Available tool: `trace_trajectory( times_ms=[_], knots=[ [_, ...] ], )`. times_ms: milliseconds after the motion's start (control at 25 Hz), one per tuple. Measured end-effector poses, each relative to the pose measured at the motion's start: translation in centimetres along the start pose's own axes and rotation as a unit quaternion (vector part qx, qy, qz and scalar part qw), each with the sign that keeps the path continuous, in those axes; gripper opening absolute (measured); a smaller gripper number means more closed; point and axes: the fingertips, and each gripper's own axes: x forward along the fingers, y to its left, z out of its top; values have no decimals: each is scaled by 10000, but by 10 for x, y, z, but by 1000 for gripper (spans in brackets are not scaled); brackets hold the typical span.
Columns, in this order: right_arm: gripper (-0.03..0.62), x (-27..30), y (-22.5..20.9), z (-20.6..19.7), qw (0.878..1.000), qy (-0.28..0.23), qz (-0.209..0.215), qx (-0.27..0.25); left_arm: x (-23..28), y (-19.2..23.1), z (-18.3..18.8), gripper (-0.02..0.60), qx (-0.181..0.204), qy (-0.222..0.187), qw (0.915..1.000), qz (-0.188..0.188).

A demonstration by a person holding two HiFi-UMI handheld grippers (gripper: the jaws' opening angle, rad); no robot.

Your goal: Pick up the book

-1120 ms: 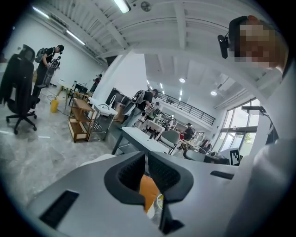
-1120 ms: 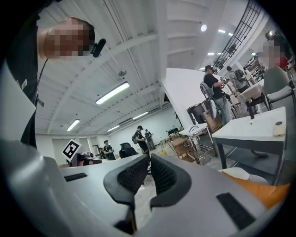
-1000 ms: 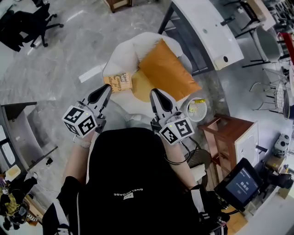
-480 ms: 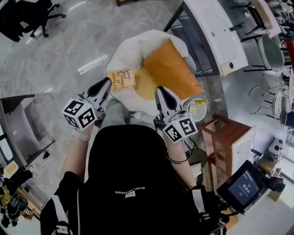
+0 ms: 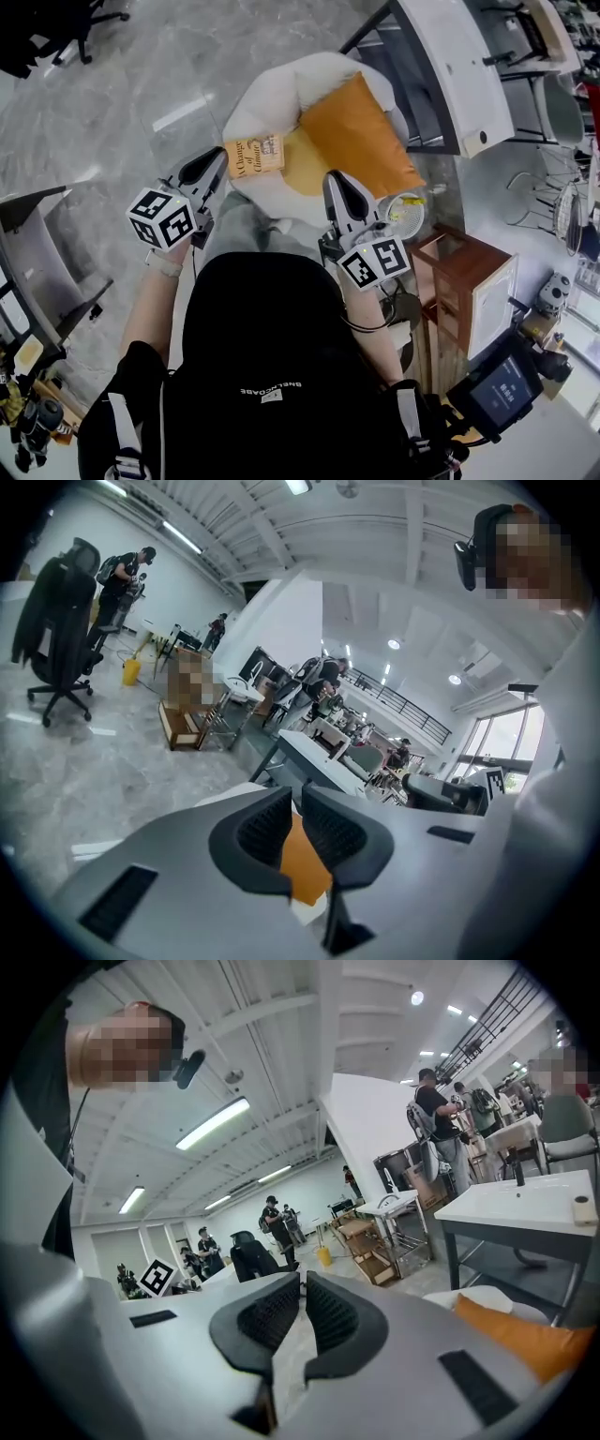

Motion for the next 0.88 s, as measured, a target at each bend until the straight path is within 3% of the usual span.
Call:
trace_trajectory(
  times_ms=[600,880],
  knots=[
    [40,67,-7,-48,9980,405,-386,282,29,108,-67,149,-387,1076,9934,-61],
    [40,102,-30,-77,9966,614,-473,286,74,170,-127,190,-471,1599,9860,-22]
  ],
)
